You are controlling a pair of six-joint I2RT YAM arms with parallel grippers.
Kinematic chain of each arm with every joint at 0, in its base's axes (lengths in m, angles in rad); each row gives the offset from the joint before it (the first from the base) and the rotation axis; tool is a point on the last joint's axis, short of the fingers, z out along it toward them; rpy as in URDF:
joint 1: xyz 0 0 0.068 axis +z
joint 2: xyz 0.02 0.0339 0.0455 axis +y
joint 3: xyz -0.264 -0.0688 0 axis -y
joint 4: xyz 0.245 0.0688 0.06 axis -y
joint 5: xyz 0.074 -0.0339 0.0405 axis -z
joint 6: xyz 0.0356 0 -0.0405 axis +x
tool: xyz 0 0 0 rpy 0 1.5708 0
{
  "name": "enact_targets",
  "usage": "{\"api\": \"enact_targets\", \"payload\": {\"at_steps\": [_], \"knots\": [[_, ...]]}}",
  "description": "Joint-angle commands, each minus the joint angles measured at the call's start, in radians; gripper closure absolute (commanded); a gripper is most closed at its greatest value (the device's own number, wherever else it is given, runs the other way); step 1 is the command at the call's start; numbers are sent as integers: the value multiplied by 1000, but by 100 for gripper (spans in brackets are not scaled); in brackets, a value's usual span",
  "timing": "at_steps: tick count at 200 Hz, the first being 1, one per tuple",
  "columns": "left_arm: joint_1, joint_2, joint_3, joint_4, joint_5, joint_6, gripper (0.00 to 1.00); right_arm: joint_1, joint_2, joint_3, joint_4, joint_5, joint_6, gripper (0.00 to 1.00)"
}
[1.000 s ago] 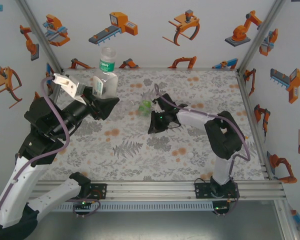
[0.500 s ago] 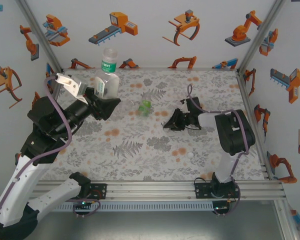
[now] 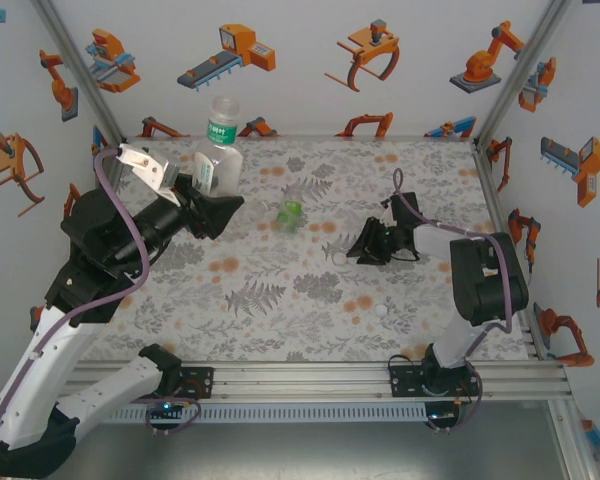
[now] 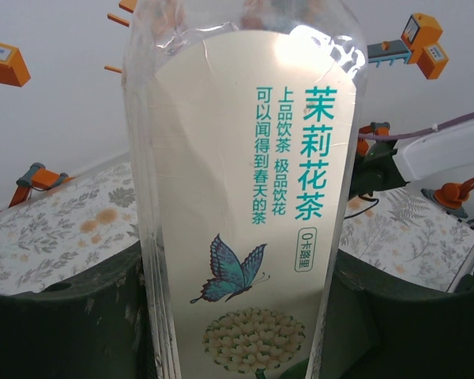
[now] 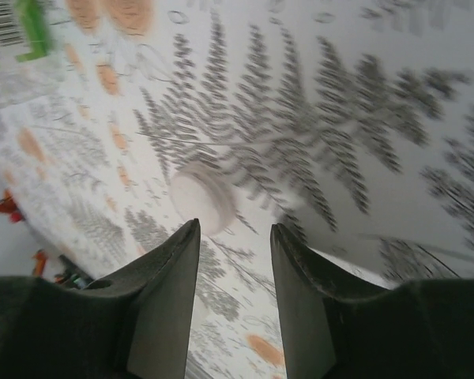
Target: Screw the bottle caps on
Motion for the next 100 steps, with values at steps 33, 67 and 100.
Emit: {"api": "enact_targets", "payload": {"at_steps": [33,67,100], "knots": [[6,-7,-9,18,6,-13,95,109,-106,199,-322,345,-131,58],[6,-2,-12,8,7,-7,95,229,-26,325,-407,463,-167,54],[6,-16,-15,-13,-3,4,95,303,60,400,-429,513,-165,48]]}}
